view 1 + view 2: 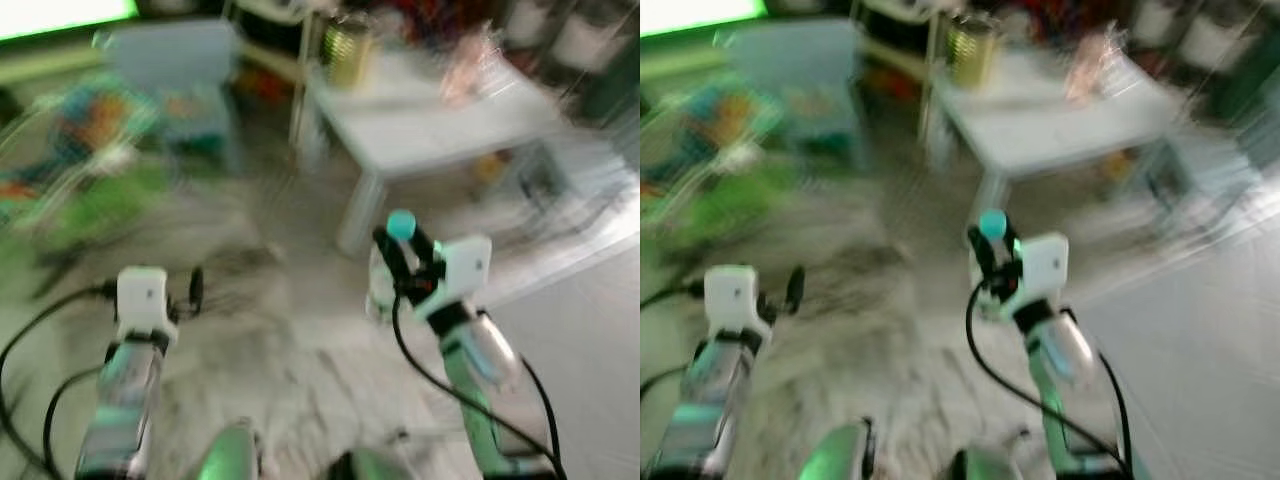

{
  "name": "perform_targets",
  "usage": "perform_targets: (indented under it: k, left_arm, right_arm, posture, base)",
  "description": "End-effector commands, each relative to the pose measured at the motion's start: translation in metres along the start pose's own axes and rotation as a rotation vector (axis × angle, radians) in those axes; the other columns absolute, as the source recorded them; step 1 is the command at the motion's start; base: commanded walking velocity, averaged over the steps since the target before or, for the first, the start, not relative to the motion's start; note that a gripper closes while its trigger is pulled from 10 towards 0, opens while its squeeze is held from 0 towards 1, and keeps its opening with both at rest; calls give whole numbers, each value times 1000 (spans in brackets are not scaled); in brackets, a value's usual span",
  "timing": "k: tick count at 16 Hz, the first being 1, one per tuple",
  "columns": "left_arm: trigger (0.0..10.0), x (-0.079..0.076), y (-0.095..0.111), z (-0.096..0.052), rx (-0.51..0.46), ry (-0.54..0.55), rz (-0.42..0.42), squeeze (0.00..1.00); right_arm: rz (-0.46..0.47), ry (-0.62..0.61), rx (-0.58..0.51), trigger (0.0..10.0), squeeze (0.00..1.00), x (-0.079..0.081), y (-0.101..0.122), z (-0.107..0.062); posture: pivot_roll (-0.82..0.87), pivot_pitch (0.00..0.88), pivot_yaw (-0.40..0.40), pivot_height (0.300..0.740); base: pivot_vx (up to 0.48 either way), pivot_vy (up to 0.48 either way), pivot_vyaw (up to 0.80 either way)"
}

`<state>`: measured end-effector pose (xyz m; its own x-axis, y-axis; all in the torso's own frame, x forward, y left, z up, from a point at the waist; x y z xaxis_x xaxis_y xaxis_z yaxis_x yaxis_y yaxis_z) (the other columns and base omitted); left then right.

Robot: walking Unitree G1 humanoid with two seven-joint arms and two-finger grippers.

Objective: Restocking fridge

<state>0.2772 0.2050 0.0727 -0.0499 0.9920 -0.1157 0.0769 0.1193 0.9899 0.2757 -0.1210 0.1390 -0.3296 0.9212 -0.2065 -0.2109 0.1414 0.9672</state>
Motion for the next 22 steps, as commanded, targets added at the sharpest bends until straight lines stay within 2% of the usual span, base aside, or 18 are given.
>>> perform_targets:
  k: [1,5,9,12,16,19,22]
  left_arm:
    - [10000,-1,-11,-6,32,9,-4,0]
    - [10000,-8,-20,-11,56,-12,-5,0]
    - [10000,-10,-9,-6,18,-23,13,0]
    - [10000,1,-15,-17,29,45,35,0]
    - [10000,-2,-21,-25,57,40,25,0]
    - [10000,-2,-19,-21,56,49,17,0]
    - [10000,-1,-18,-16,59,48,14,0]
  right_arm:
    - [-19,-31,12,10000,0,-8,-5,-5]
    - [-33,-158,56,10000,0,-23,-16,-14]
    - [-57,-246,84,10000,0,-38,-24,-16]
    - [-87,-241,103,10000,0,-35,-31,-21]
    - [-101,-235,104,10000,0,-33,-34,-21]
    - [-104,-224,98,10000,0,-33,-33,-18]
    - [-97,-216,89,10000,0,-36,-32,-13]
  posture:
    - [58,118,-95,740]
    - [51,116,-84,740]
    - [51,117,-60,740]
    - [49,119,-53,740]
    - [55,124,-54,740]
    - [56,122,-65,740]
    - [52,122,-73,740]
  base:
    - [0,0,800]
    - [0,0,797]
    - [0,0,794]
    - [0,0,796]
    - [0,0,795]
    - [0,0,788]
    - [0,410,135]
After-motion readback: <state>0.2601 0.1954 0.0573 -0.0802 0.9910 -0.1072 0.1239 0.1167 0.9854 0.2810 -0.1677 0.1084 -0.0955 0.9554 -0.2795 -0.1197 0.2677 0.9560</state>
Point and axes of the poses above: a point about 5 cm out from each wrist's last joint towards the gripper, its own z axis pointing out of the wrist towards the gripper, its own y axis along the axis of the wrist's last joint, x = y × z, the point moved 2 cm from there along z, pointing out of the wrist towards the gripper, and after that the axes turned 13 degrees about -z, right-handed, at the moved point
